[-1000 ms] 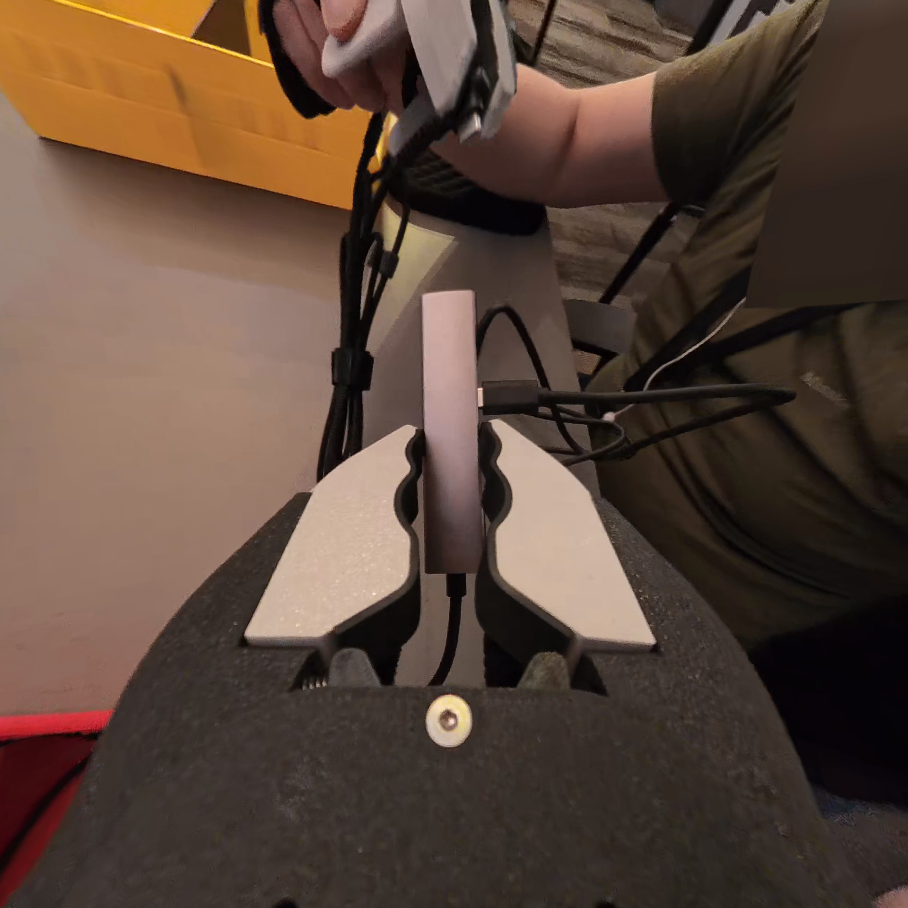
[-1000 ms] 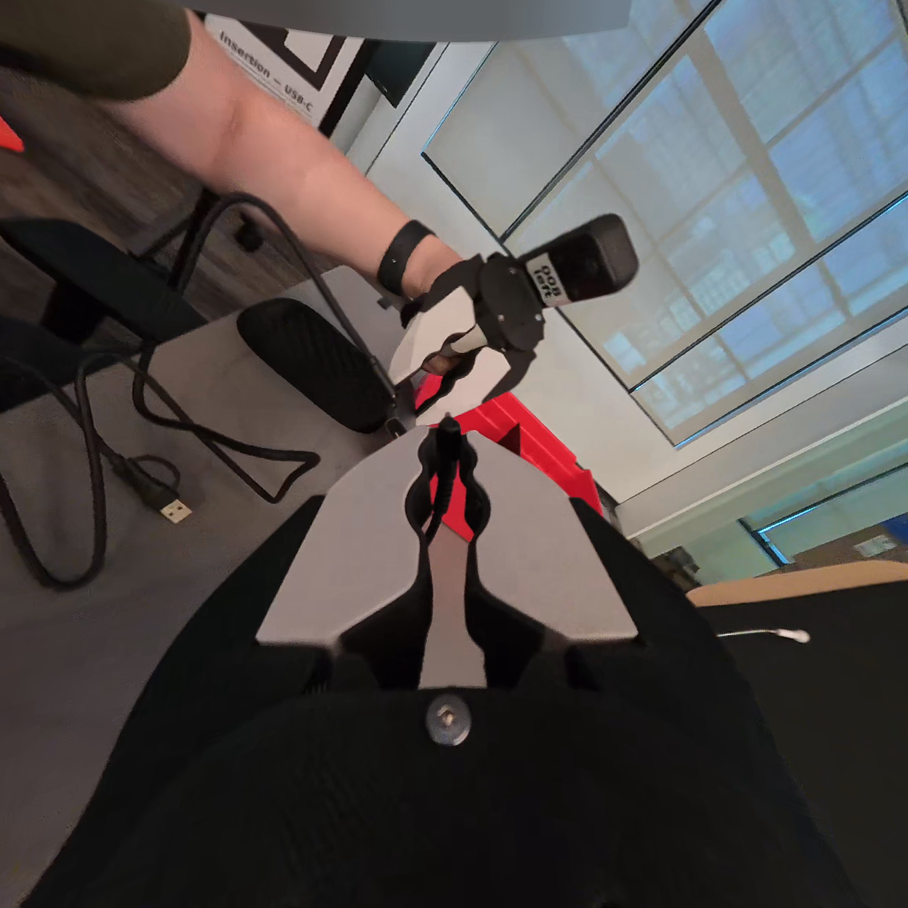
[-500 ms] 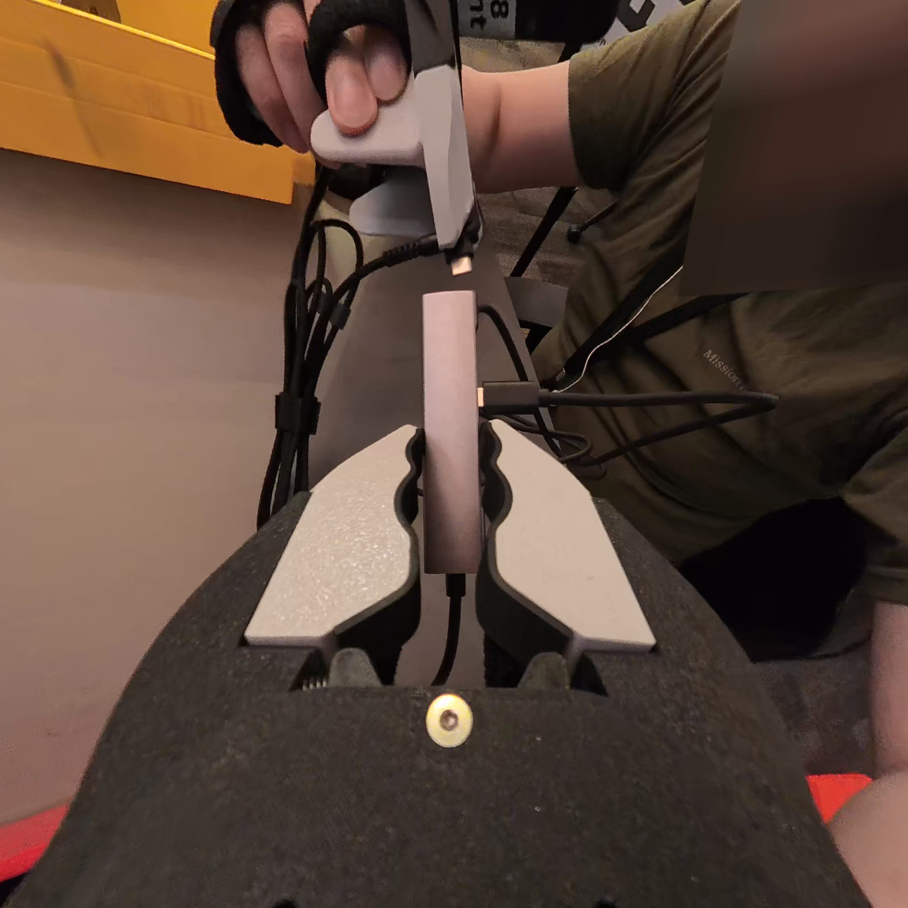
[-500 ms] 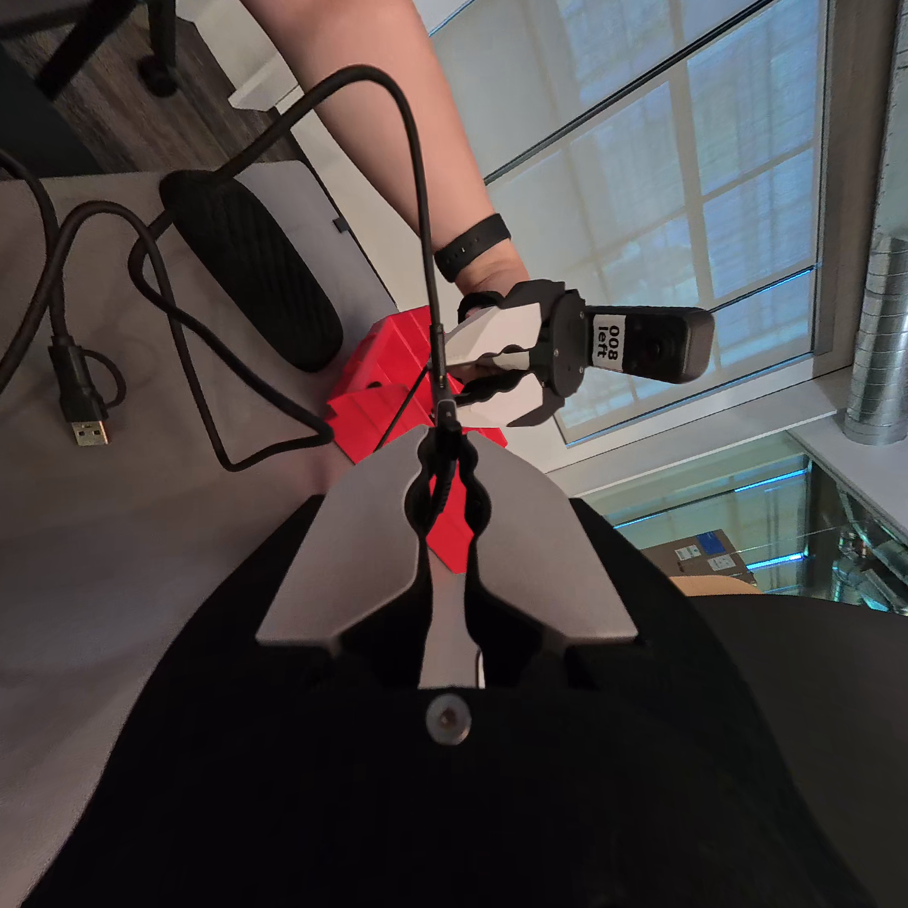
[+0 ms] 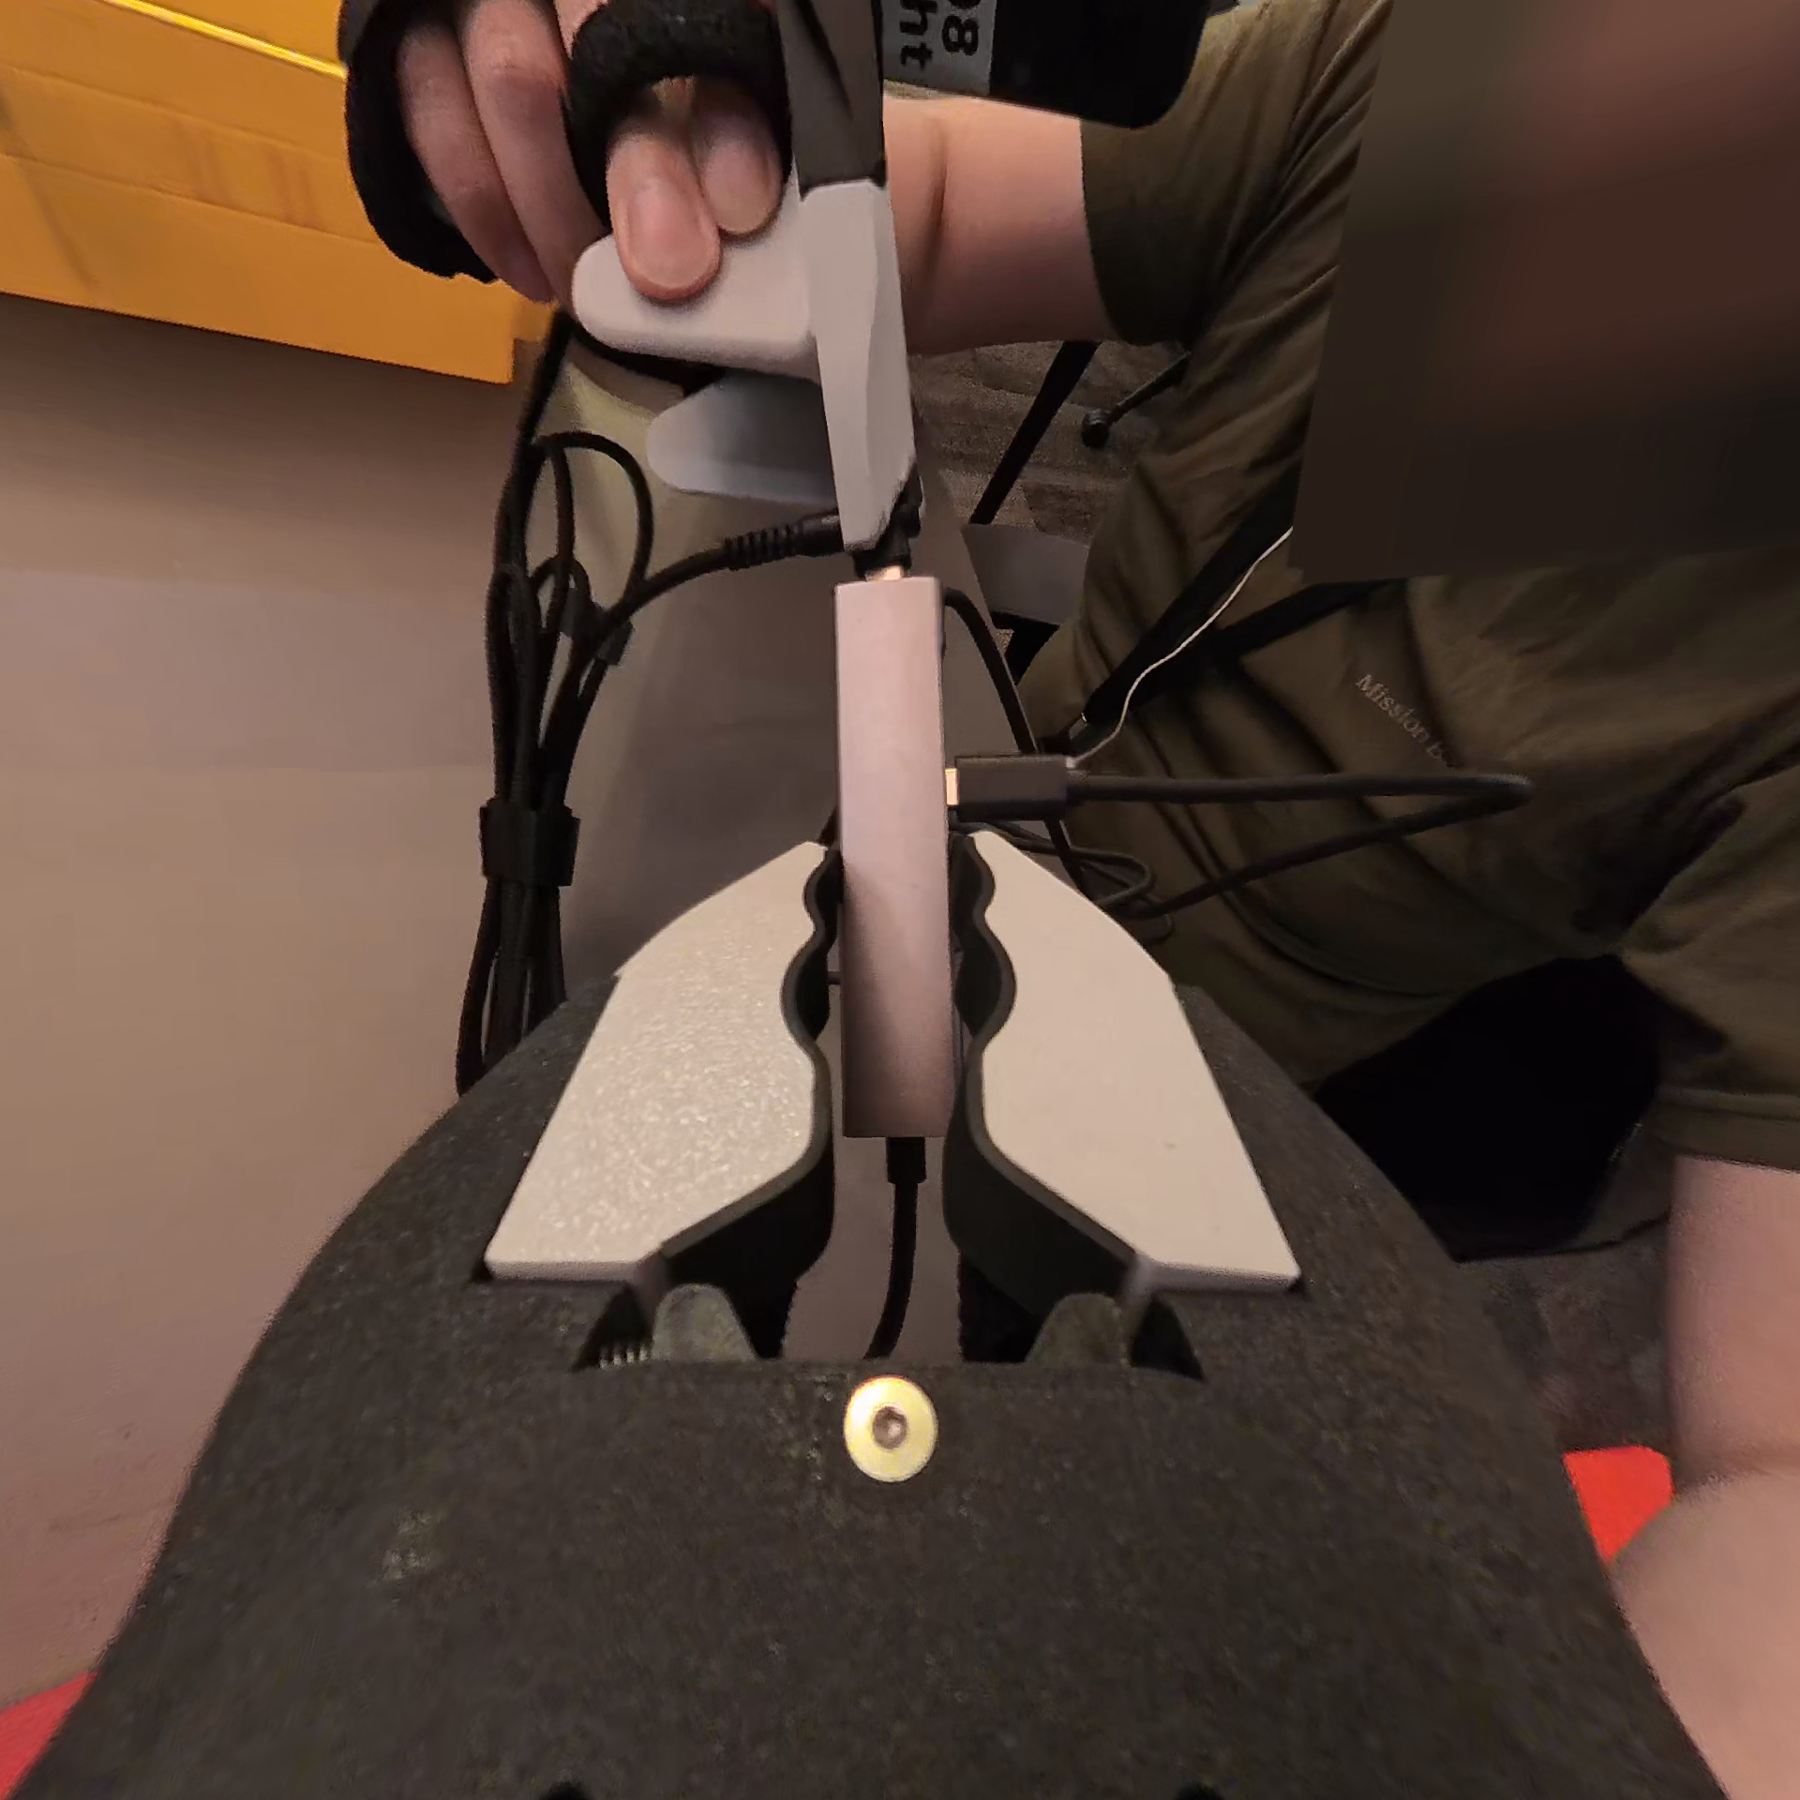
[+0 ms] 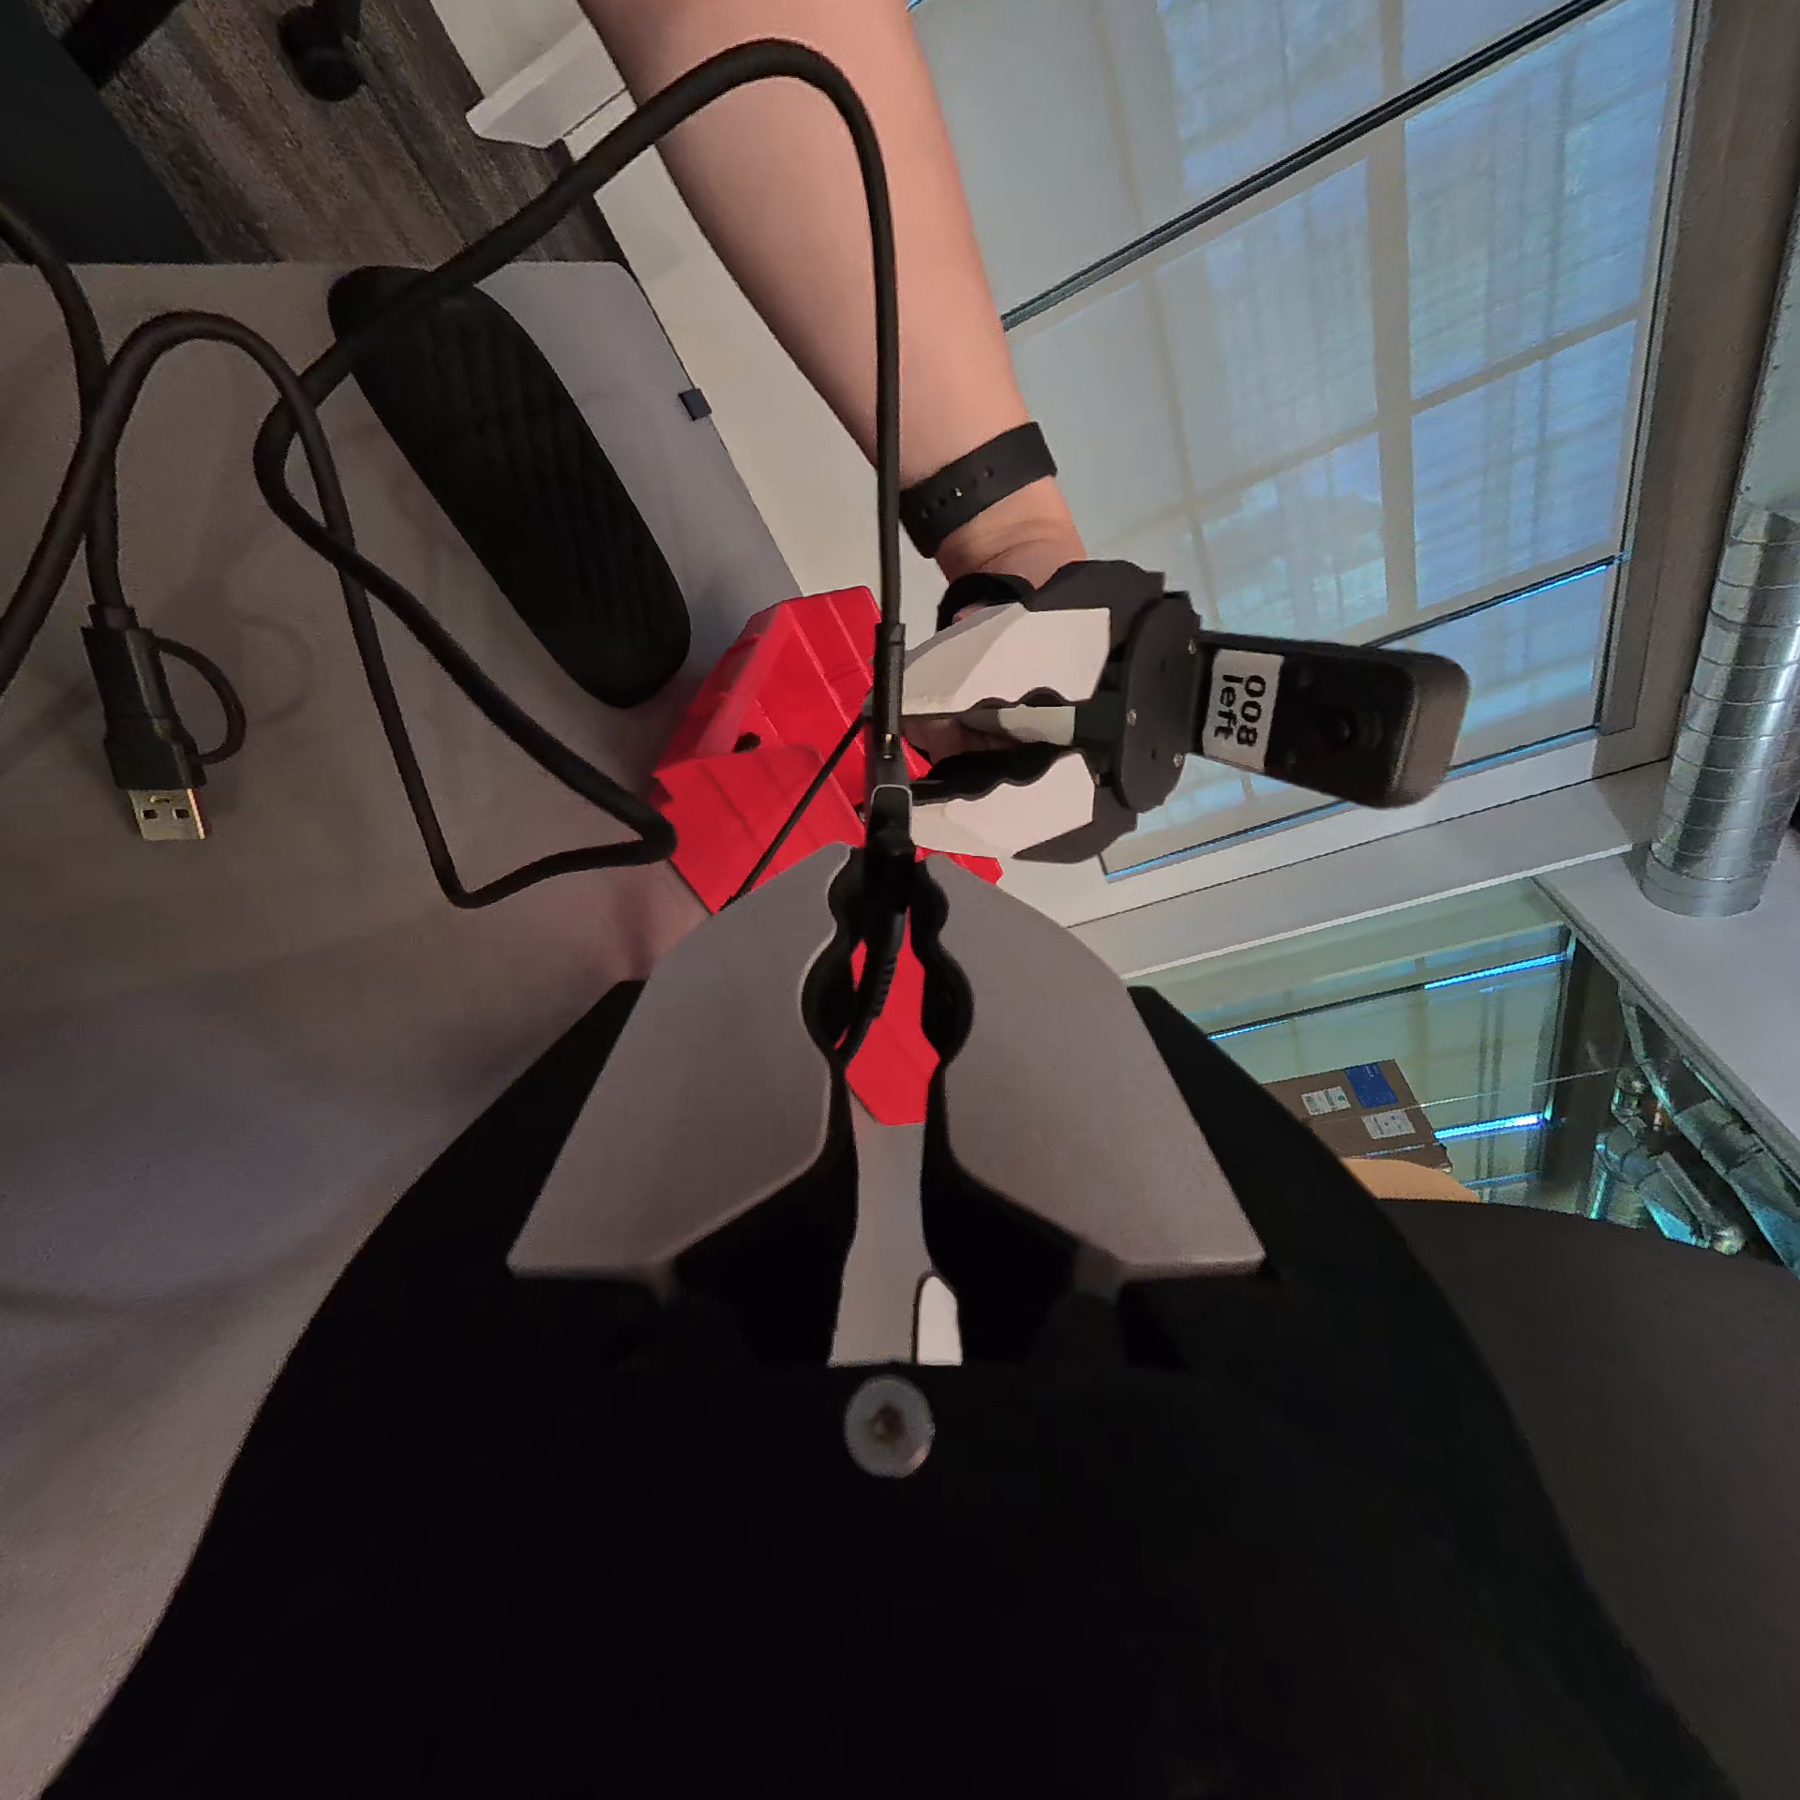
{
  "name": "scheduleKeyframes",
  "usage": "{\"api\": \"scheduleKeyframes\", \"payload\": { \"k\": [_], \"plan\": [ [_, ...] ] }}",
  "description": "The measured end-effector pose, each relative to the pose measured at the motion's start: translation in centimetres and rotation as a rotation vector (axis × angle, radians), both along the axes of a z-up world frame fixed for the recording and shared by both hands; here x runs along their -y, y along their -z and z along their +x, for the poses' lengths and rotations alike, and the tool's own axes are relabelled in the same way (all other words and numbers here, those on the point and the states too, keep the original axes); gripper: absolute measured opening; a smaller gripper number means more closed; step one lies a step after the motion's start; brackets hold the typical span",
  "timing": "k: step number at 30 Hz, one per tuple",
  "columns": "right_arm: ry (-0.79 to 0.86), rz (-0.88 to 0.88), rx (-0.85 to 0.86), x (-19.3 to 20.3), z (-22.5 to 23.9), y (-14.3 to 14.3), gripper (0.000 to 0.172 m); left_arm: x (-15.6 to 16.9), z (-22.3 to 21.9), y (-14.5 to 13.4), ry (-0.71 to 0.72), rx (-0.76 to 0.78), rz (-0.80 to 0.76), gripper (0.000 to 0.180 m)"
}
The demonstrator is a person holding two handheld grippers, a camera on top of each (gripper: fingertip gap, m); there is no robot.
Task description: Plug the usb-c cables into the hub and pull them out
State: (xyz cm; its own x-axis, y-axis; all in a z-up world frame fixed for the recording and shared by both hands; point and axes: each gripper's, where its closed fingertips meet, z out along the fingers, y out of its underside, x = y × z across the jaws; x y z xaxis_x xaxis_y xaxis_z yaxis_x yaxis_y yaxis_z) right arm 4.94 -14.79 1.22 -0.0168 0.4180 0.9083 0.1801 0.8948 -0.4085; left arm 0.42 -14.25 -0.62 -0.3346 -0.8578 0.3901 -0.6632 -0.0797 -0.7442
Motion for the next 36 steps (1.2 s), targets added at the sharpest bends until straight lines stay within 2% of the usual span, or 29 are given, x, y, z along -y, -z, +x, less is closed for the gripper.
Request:
{"api": "scheduleKeyframes", "payload": {
  "k": [5,11,25,36],
  "plan": [
    [0.026,0.059,0.028,0.0,-0.2,0.3,0.009,-0.1,-0.1,0.1,0.003,-0.054,-0.024,0.021],
    [0.027,0.042,0.031,0.1,-0.3,0.3,0.009,-0.1,-0.1,-0.1,0.012,-0.092,-0.04,0.021],
    [0.091,0.01,-0.017,-1.0,0.0,-0.4,0.008,-0.9,0.2,-0.5,-0.028,-0.06,-0.087,0.021],
    [0.102,-0.021,0.009,-1.4,0.1,-0.2,0.008,-1.3,0.6,-0.5,-0.036,-0.063,-0.087,0.021]
  ]
}}
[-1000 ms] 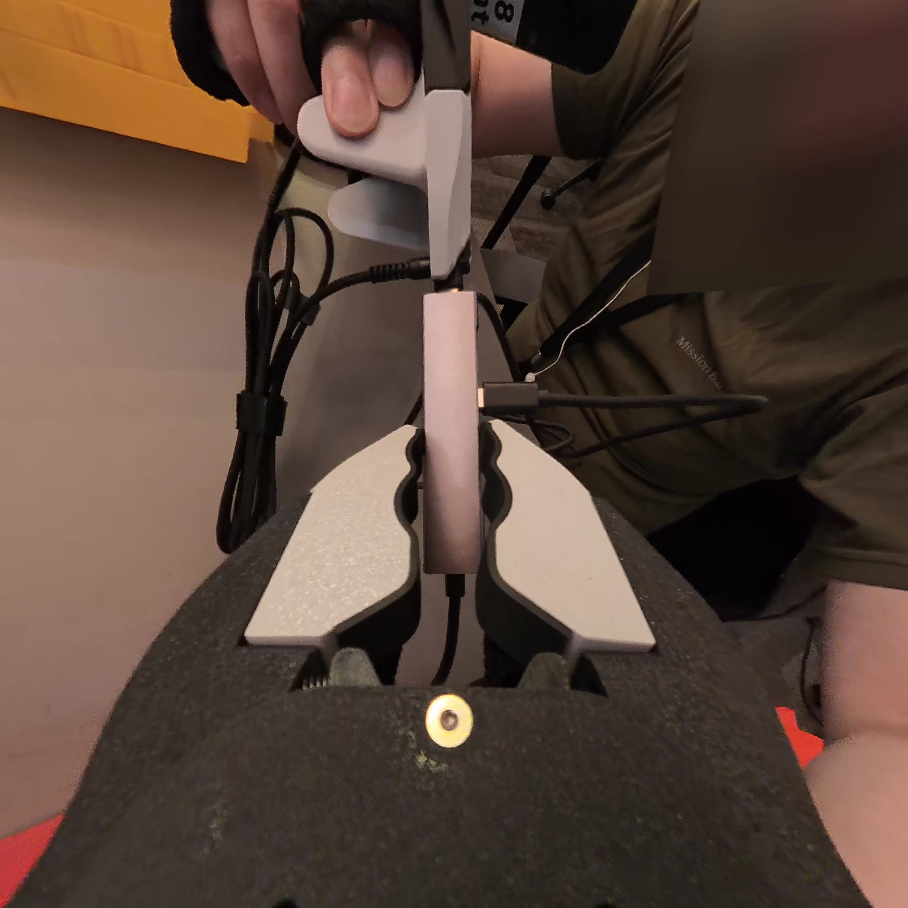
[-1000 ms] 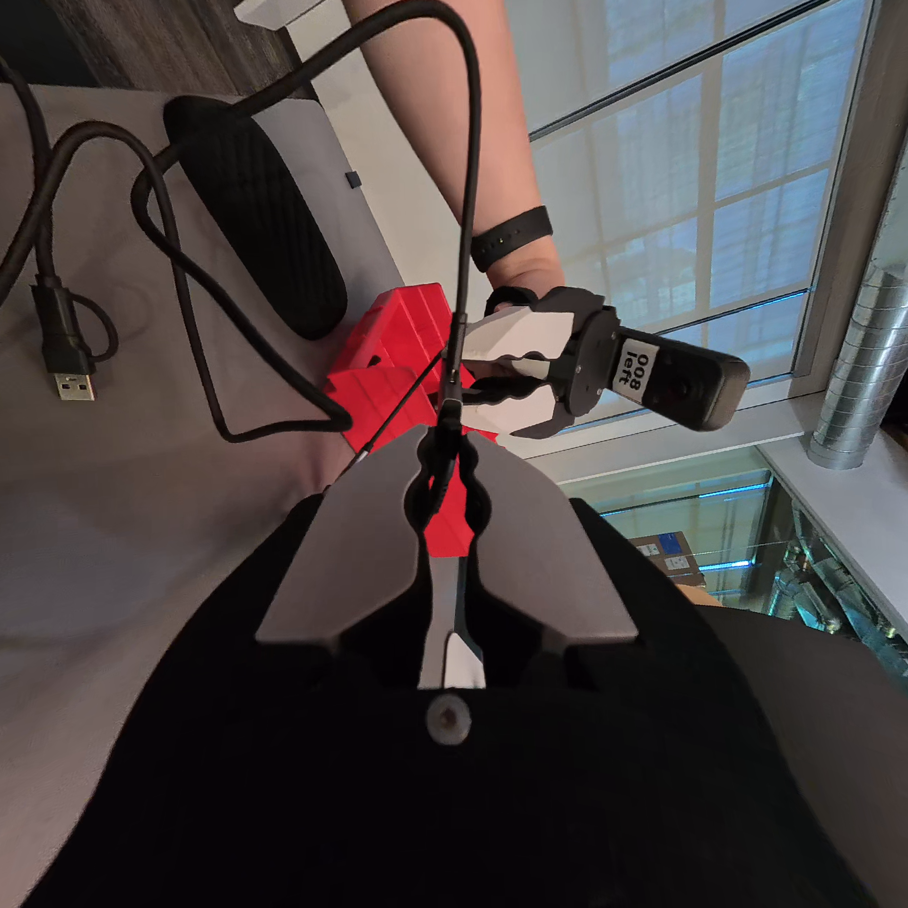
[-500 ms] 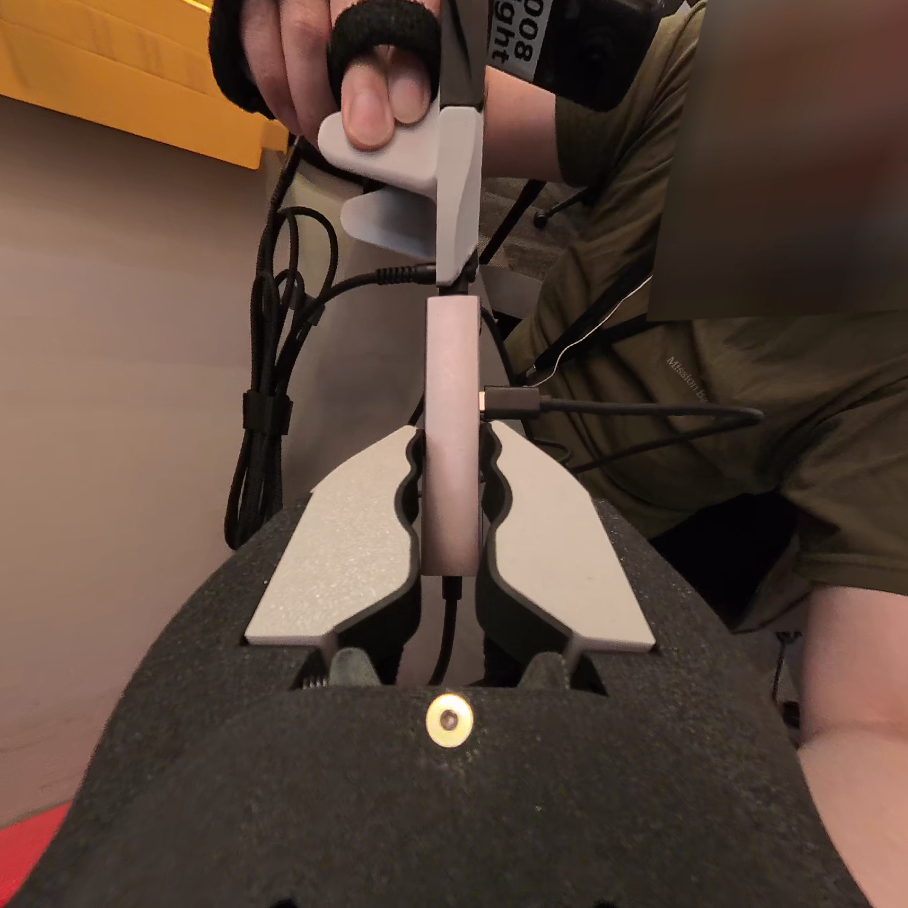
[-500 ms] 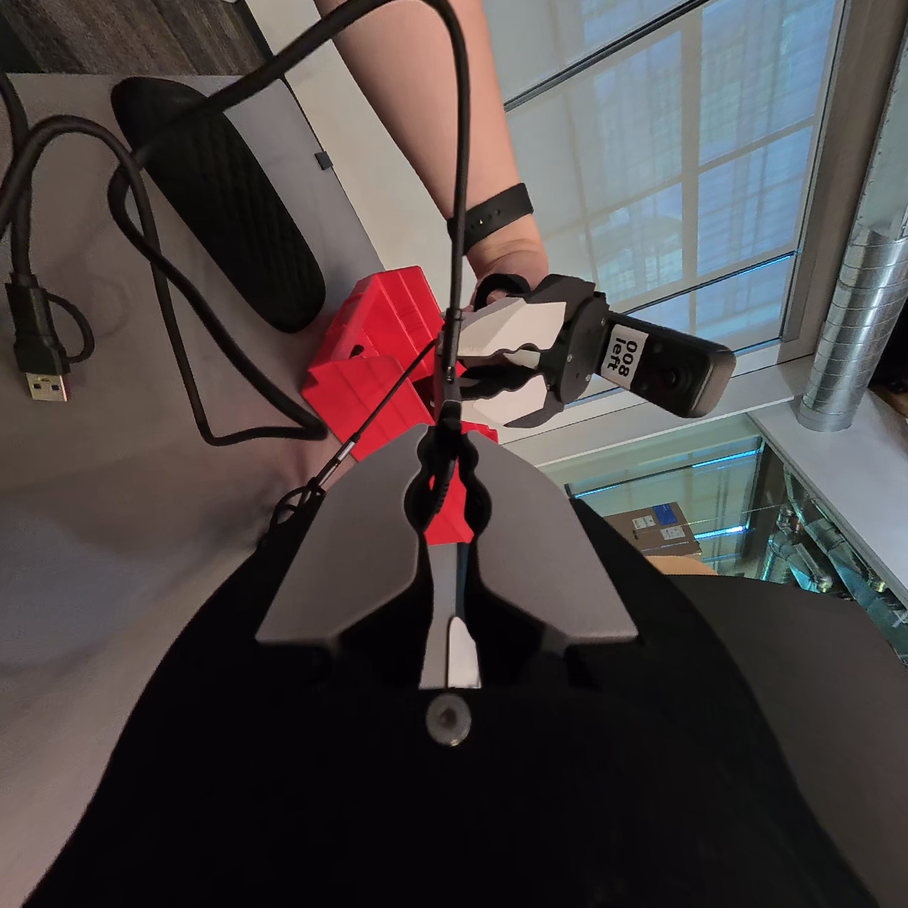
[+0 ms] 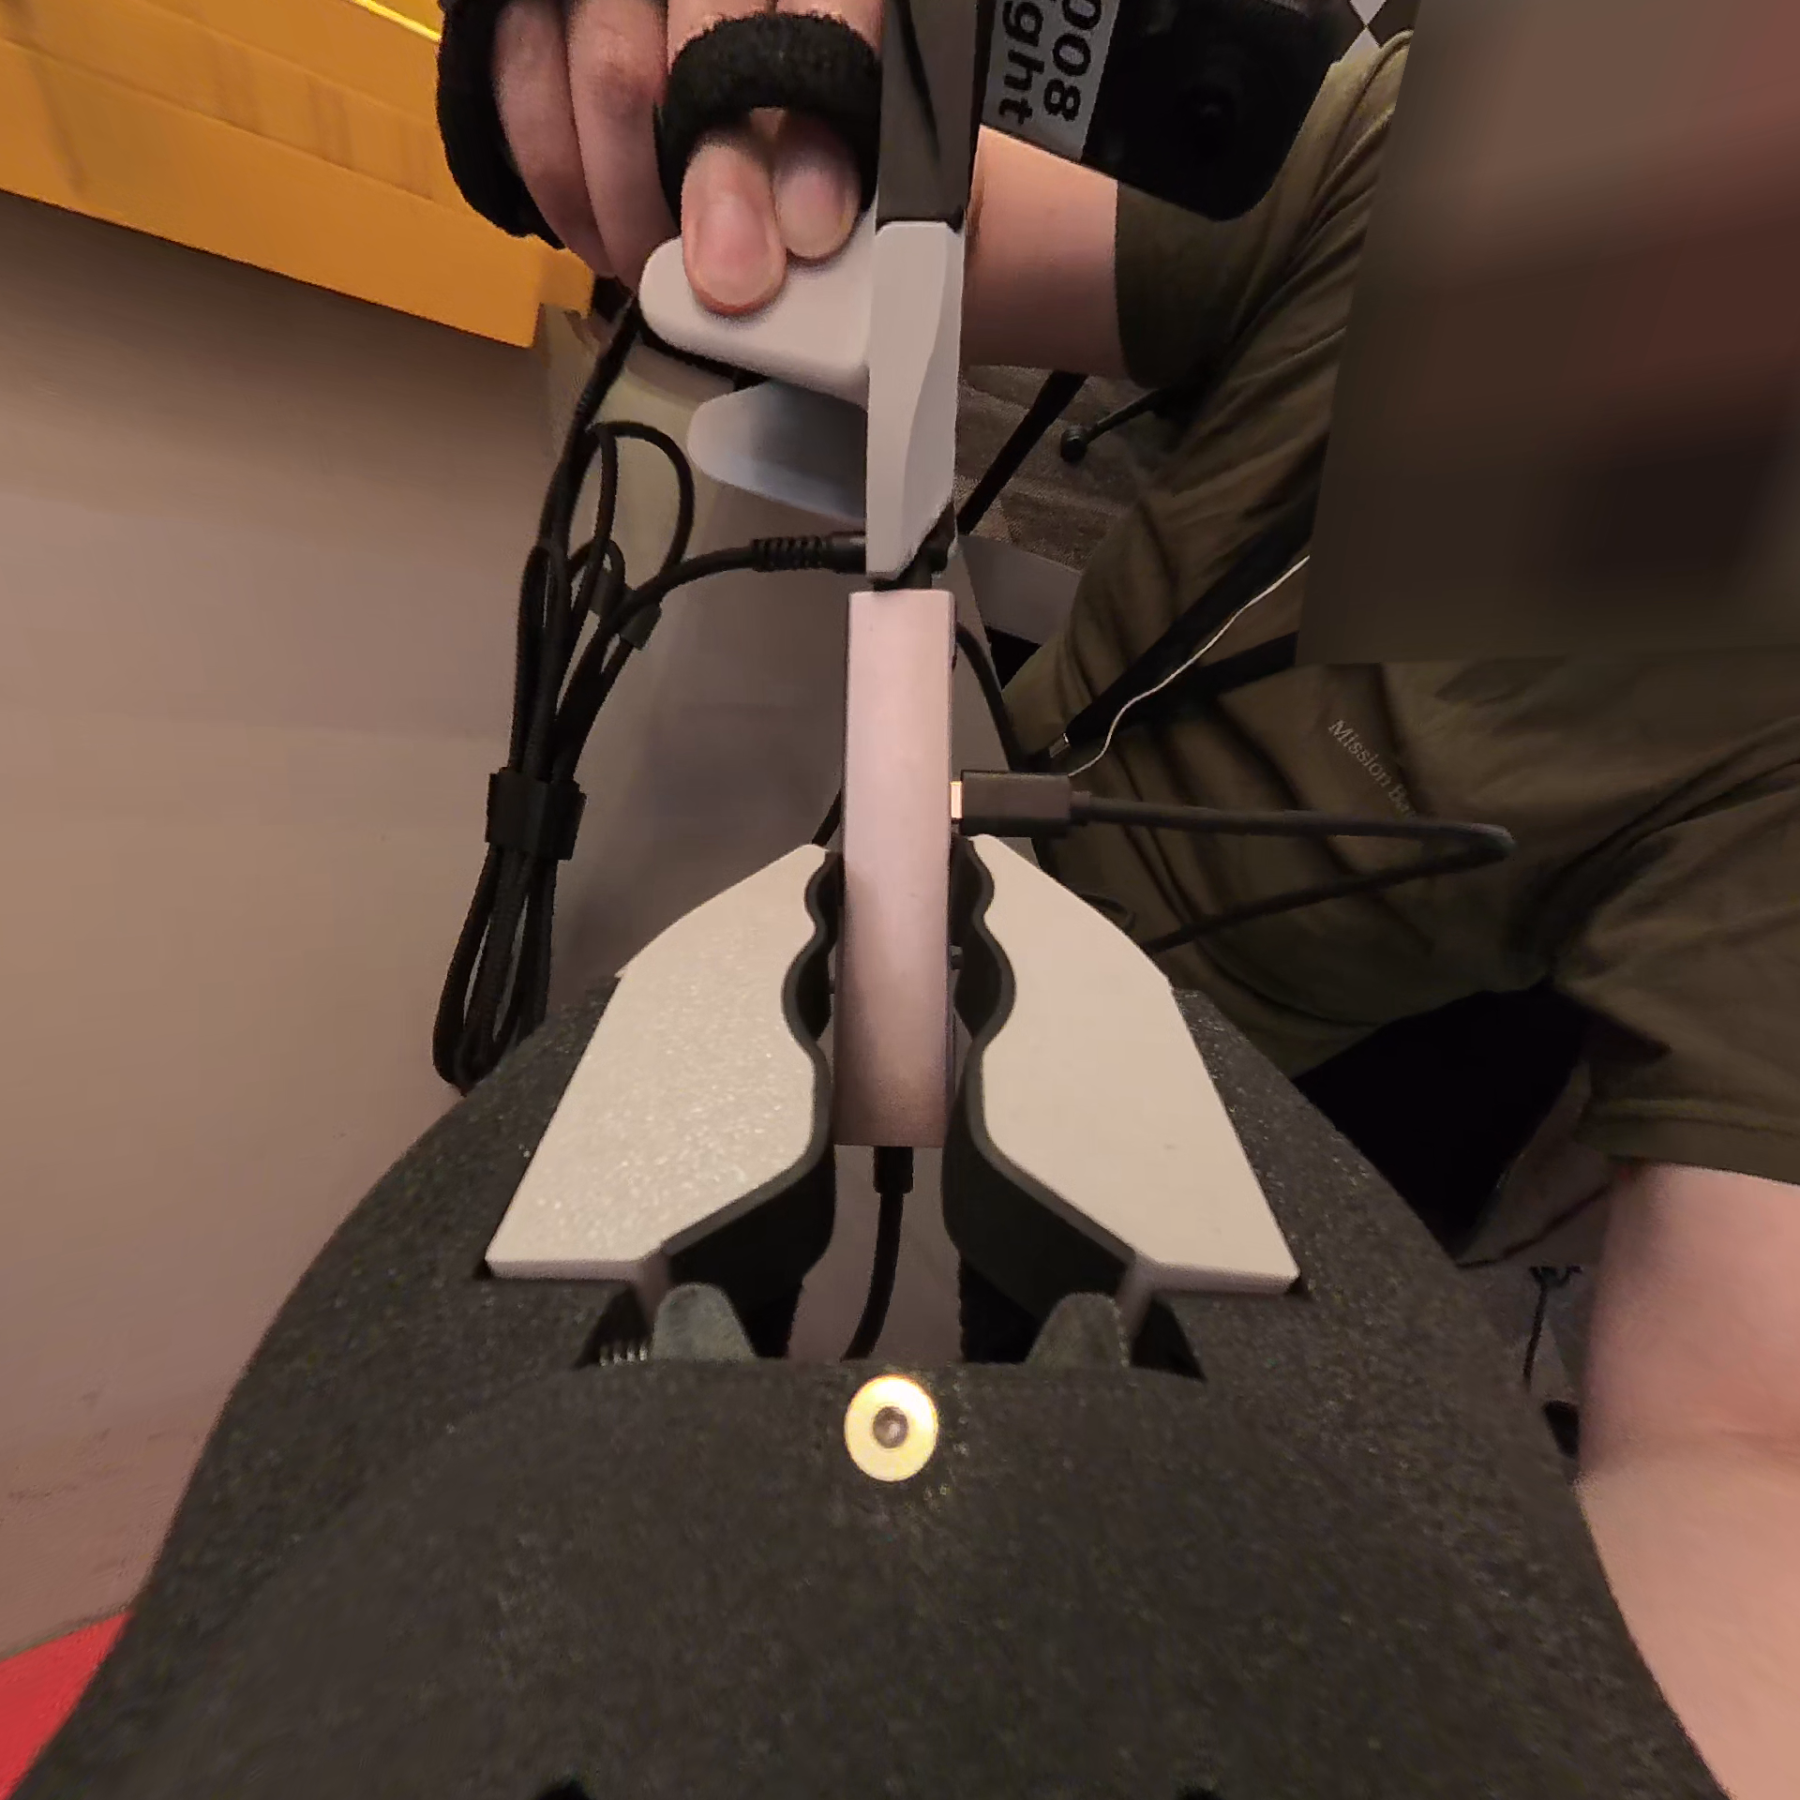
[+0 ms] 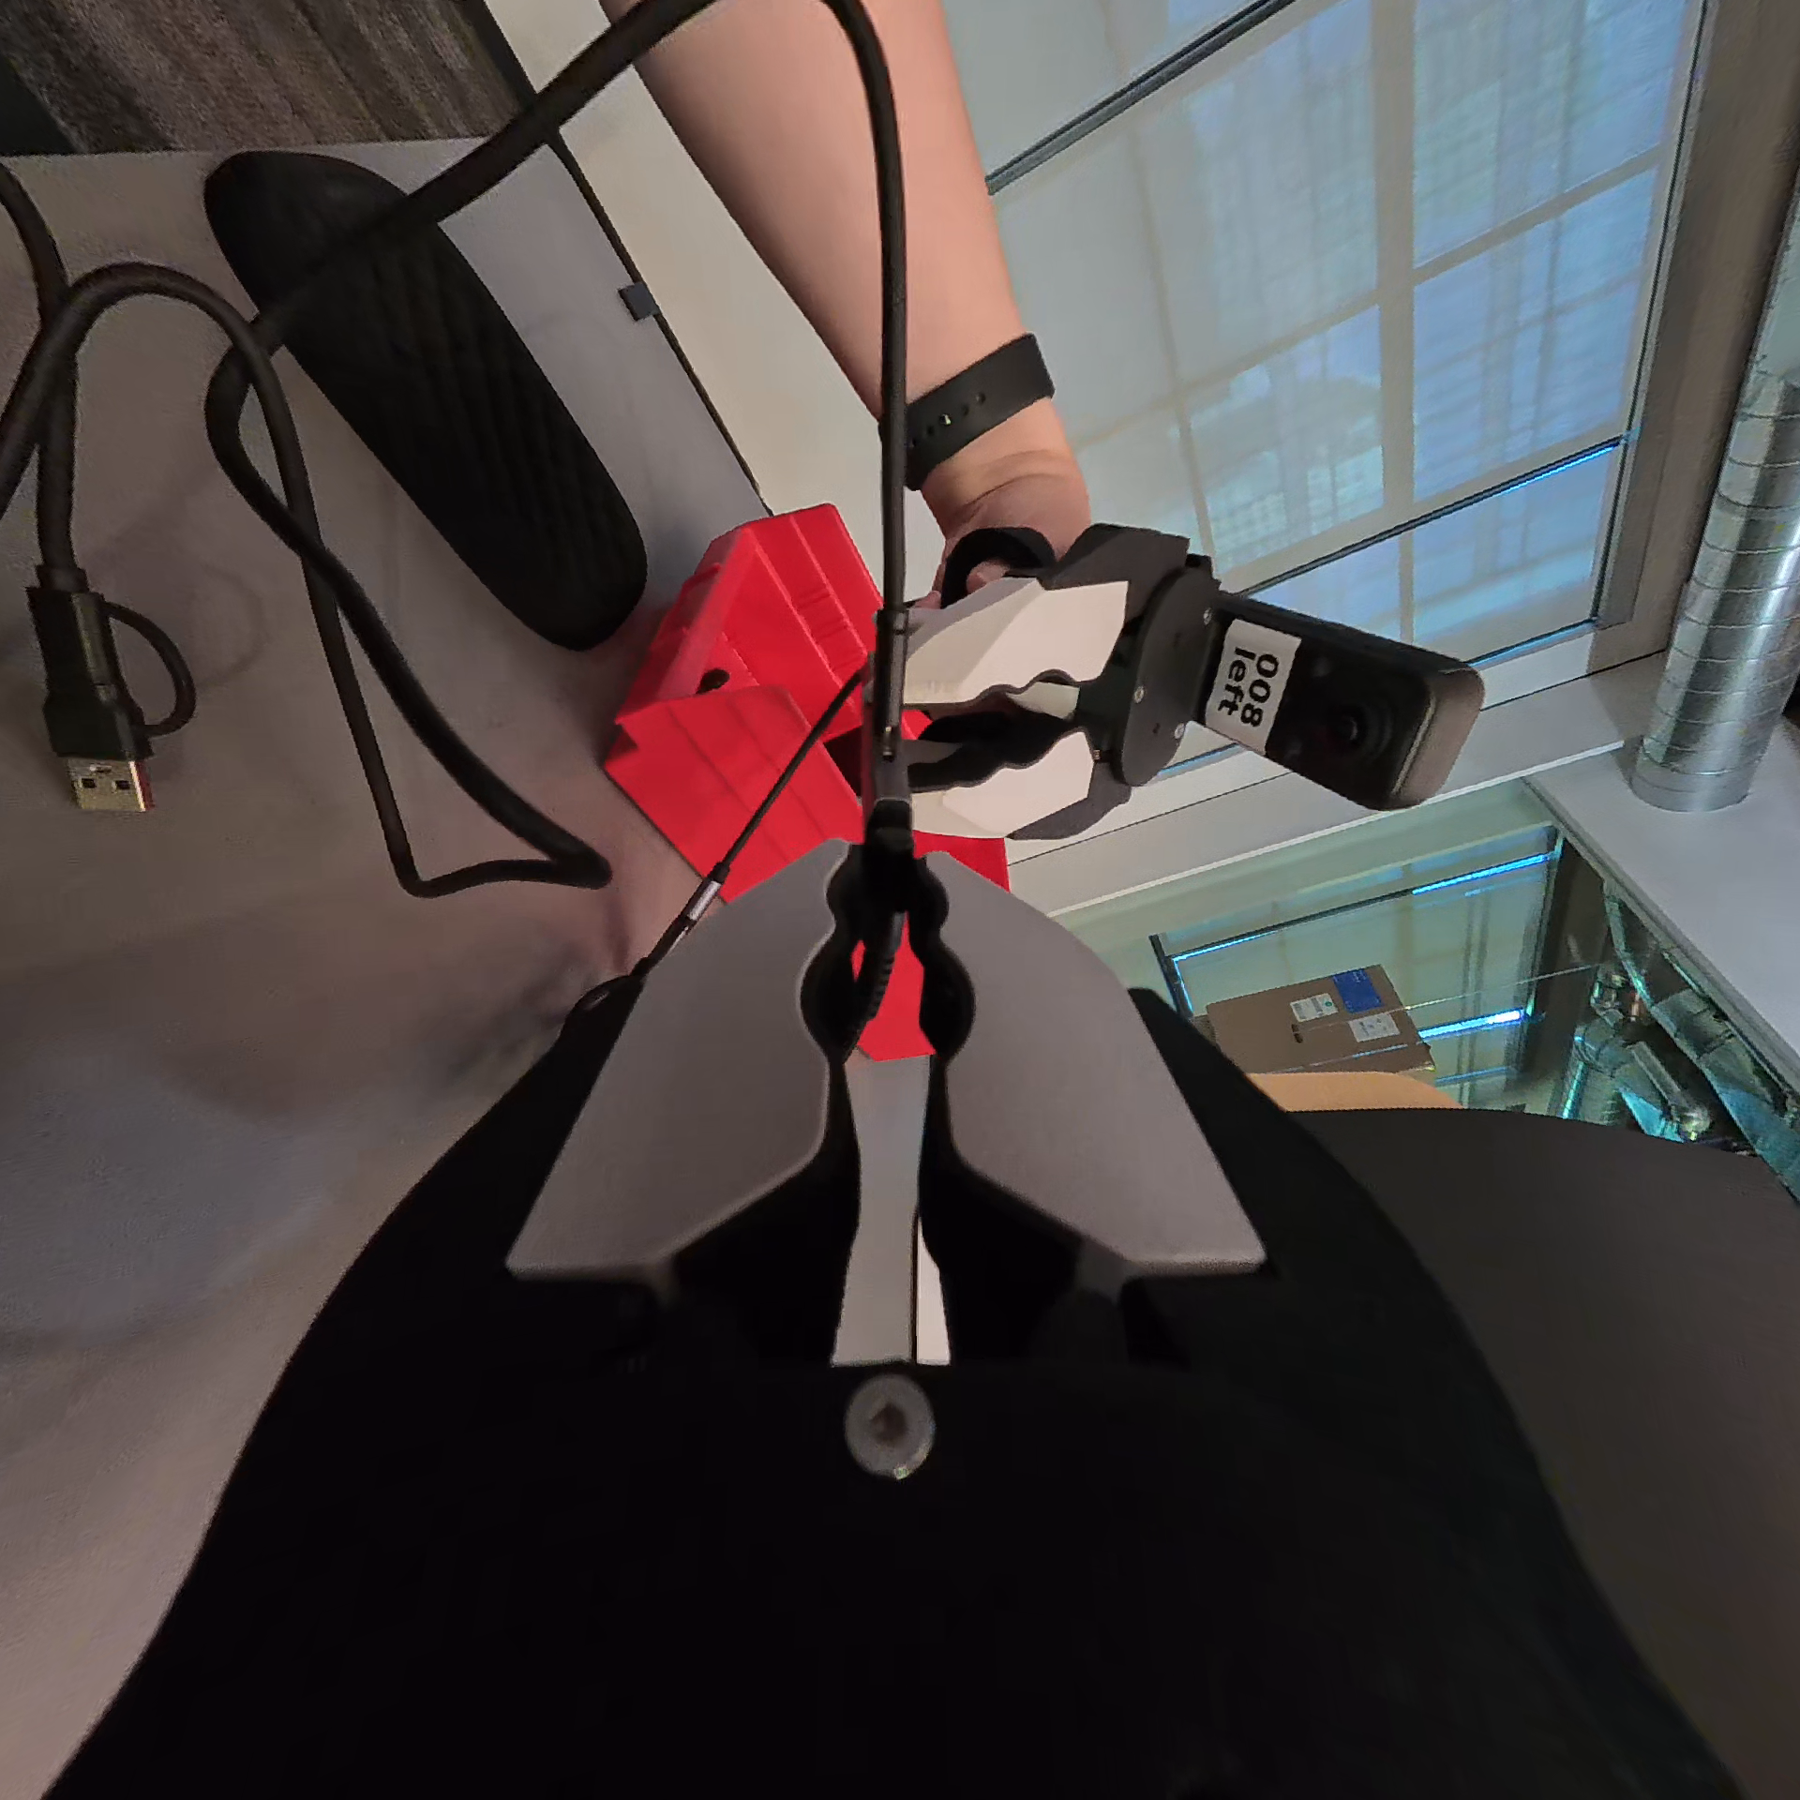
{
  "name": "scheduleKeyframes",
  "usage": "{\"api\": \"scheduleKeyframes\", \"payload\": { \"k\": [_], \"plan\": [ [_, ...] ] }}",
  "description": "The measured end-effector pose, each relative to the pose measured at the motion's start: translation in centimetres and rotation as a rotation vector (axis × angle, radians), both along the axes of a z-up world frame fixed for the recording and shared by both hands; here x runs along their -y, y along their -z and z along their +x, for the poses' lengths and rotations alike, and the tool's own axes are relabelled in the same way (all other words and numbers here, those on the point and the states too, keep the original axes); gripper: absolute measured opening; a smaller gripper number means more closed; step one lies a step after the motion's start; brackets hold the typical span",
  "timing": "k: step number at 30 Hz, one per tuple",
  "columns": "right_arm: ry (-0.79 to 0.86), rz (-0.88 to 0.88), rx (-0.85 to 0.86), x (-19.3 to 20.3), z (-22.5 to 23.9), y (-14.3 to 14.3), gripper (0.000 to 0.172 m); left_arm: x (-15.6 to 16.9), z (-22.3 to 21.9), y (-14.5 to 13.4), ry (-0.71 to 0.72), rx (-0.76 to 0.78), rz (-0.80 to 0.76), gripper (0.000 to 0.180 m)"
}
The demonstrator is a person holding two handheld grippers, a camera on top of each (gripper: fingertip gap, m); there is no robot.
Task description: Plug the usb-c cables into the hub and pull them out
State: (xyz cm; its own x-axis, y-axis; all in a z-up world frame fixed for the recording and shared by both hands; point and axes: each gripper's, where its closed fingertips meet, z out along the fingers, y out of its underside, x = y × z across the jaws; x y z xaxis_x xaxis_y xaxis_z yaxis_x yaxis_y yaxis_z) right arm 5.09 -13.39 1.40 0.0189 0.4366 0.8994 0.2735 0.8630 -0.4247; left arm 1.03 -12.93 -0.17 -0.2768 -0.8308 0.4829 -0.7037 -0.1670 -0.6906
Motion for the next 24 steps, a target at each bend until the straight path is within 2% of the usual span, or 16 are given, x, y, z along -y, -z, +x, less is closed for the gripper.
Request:
{"api": "scheduleKeyframes", "payload": {
  "k": [6,9,10,12,17,19,22,24],
  "plan": [
    [0.023,-0.012,0.006,-0.8,0.2,0.3,0.009,-0.4,0.1,0.8,-0.02,-0.043,0.03,0.021],
    [0.026,-0.017,-0.025,-1.3,0.5,0.1,0.009,-0.8,0.4,0.1,-0.055,0.01,0.004,0.021],
    [0.032,-0.011,-0.044,-1.5,0.6,-0.2,0.011,-1.1,0.5,-0.3,-0.075,0.033,-0.003,0.021],
    [0.034,-0.03,-0.067,-1.6,0.9,-0.7,0.026,-1.5,0.4,-0.4,-0.099,0.046,0.007,0.021],
    [0.091,-0.065,0.033,-2.0,0.2,0.7,0.038,-1.6,1.3,0.0,-0.118,0.04,0.009,0.021],
    [0.154,-0.014,0.082,-2.4,-0.2,1.4,0.037,-1.7,2.0,0.1,-0.123,0.03,0.006,0.021],
    [0.204,0.053,0.101,-2.7,-0.3,1.5,0.013,-1.6,2.7,0.3,-0.1,0.005,0.016,0.021],
    [0.203,0.05,0.111,-2.7,-0.1,1.5,0.011,-1.5,2.9,0.3,-0.097,0.005,0.018,0.021]
  ]
}}
